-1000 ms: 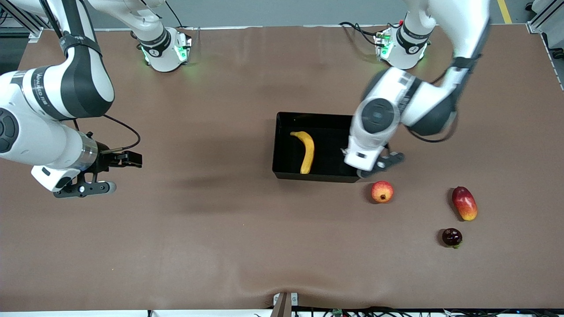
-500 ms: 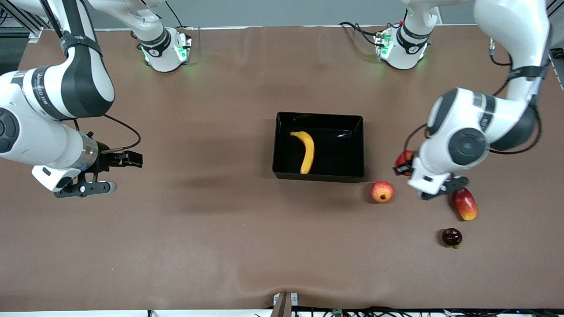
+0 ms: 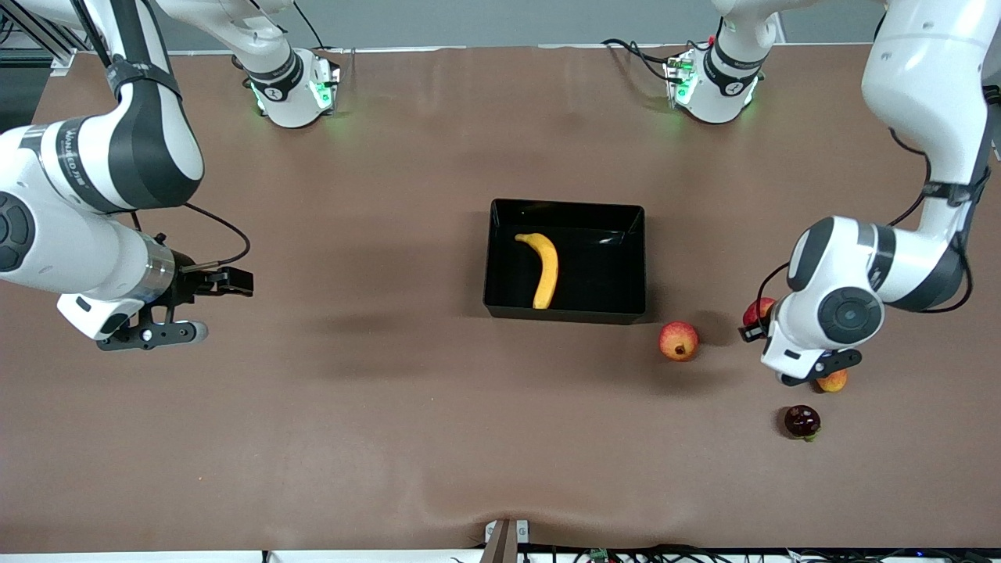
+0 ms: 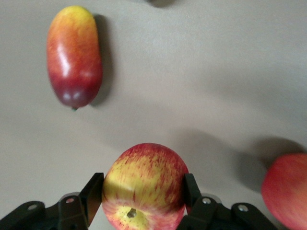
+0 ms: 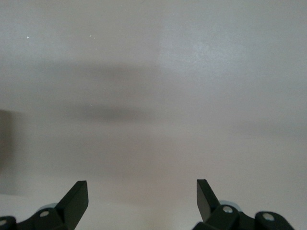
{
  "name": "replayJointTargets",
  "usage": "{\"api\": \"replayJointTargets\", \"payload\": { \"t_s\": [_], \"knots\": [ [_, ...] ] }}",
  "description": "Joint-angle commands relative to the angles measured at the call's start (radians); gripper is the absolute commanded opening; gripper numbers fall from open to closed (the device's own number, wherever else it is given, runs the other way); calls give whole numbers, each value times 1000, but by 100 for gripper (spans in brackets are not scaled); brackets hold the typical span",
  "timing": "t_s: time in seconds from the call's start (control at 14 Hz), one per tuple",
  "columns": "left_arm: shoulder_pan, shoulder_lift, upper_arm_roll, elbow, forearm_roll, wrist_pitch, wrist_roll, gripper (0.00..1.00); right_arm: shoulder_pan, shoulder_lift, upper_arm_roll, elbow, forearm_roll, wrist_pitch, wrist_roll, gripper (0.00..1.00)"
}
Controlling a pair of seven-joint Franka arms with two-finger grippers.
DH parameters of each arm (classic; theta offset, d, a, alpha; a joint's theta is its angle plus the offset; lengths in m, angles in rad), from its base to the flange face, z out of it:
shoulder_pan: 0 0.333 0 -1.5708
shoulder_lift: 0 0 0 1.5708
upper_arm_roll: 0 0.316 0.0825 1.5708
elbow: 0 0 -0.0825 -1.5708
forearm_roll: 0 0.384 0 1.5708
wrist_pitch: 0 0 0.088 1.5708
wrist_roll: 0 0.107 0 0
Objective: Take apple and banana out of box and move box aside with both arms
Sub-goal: 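Lower the apple beside the mango and open the left gripper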
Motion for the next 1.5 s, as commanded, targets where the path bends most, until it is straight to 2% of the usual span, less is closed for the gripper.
{"api": "replayJointTargets", "payload": {
  "t_s": [0.0, 0.57, 0.64, 0.71, 0.79, 0.86, 0.93, 1.29, 1.43],
  "knots": [
    [38, 38, -11, 5, 87, 37, 2, 0, 1, -2, -2, 10, 44, -15, 14, 100],
    [65, 109, -11, 4, 118, 135, 2, 0, 2, -2, -2, 10, 57, -15, 14, 100],
    [68, 117, -11, 4, 118, 149, 0, 5, 2, -2, -1, 10, 57, -15, 14, 100],
    [70, 121, -11, 5, 118, 151, 0, 16, 4, -2, -2, 10, 57, -15, 14, 100],
    [70, 120, -11, 5, 118, 151, 0, 37, 8, -3, -1, 10, 57, -15, 14, 100],
    [70, 117, -11, 5, 118, 151, 0, 79, 16, -5, -2, 12, 57, -15, 15, 100],
    [70, 111, -11, 7, 118, 151, 0, 100, 19, -6, -1, 12, 57, -15, 14, 100],
    [53, 19, -36, 7, 101, 125, -6, 100, 16, -5, -2, 10, 57, -15, 14, 100],
    [53, -23, -109, 5, 101, 56, -15, 100, 16, -5, -2, 12, 57, -15, 10, 100]
  ]
}}
